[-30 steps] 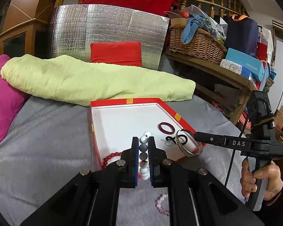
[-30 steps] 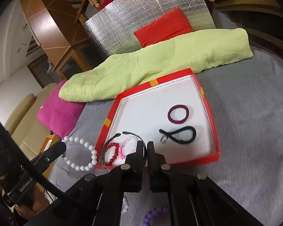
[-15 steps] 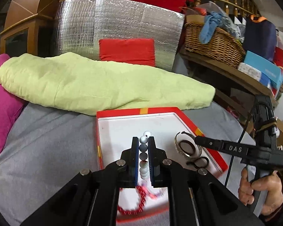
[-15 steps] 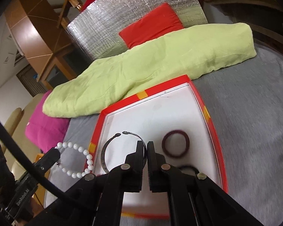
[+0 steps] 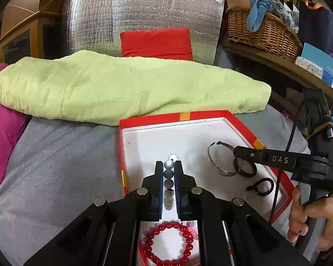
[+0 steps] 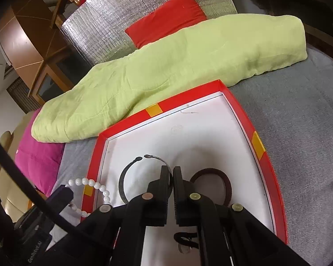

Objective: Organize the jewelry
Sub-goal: 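Open the right tool over the tray while the left carries the white bracelet over, then open the left tool to drop the white bead bracelet into the tray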

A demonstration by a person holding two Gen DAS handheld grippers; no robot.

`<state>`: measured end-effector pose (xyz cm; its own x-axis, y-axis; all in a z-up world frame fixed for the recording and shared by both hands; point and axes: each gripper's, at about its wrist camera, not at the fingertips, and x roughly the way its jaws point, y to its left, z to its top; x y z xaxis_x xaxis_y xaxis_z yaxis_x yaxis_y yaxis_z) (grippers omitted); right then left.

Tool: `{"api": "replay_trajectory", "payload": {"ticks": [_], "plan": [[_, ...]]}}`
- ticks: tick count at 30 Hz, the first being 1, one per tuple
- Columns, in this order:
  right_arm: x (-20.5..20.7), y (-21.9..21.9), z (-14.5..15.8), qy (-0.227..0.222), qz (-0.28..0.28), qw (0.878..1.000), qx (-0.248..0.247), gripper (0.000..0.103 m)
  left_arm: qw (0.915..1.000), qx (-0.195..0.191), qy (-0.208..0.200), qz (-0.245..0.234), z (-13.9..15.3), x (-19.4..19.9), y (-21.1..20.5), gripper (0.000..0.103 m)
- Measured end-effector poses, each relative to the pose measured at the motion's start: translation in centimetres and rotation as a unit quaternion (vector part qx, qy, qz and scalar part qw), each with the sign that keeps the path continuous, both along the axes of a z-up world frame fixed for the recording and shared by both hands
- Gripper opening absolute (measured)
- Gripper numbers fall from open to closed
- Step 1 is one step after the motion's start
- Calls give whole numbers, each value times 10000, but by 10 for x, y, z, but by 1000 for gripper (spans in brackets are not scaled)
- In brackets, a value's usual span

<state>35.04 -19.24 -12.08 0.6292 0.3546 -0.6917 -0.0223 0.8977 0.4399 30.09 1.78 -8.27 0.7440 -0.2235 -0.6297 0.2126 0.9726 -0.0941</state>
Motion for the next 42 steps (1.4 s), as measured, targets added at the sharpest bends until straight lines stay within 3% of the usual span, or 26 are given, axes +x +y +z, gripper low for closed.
{"api": "replay_trajectory", "payload": {"ticks": [31,36,42], "plan": [[-1,1,-10,261,70,9995,142,8,9986,447,237,123,-14,0,-3,9],[-4,-5,-4,168,12,9995,273,22,9988,435,124,170,-10,-2,0,9],[-7,-9,2,91,-34,9994,325,22,9989,431,19,202,-4,-4,5,9]]}}
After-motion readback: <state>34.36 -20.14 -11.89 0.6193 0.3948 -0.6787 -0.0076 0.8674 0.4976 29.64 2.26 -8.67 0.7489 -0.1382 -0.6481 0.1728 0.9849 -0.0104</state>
